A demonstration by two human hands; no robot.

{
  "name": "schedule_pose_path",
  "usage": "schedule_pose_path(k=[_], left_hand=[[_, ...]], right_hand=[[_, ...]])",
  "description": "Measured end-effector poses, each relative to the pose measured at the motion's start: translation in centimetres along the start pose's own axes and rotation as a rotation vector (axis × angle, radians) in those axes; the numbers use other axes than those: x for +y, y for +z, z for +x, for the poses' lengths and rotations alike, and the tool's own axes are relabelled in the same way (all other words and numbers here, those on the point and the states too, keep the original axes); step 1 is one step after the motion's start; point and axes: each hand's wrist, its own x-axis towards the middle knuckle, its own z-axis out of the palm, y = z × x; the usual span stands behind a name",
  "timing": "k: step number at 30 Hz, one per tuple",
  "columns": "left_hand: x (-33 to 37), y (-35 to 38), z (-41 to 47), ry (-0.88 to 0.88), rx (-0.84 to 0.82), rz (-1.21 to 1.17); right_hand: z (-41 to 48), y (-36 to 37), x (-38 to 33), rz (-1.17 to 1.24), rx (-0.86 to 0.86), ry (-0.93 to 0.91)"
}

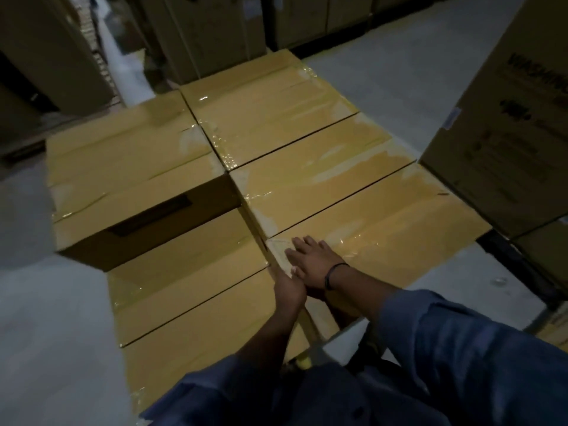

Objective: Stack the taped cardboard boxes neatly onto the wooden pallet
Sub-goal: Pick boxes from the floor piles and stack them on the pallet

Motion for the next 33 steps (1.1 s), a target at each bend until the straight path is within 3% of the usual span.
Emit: schedule_pose_path(k=[21, 27, 31, 33], left_hand=[[1.3, 0.8, 0.3, 0.035, -0.043, 0.045], [2.2, 0.4, 0.4, -0.079, 0.000, 0.065], [3.9, 0.9, -0.3, 0.071, 0.159, 0.411], [5.1, 1.8, -0.3, 0.198, 0.149, 0.576]], right_hand=[[0.6, -0.1, 1.5, -0.028, -0.036, 0.014], [0.5, -0.3, 1.5, 0.011, -0.032, -0.002], [-0.4, -0.8, 2.9, 0.099, 0.068, 0.030], [-1.2, -1.1, 4.8, 0.144, 0.104, 0.096]])
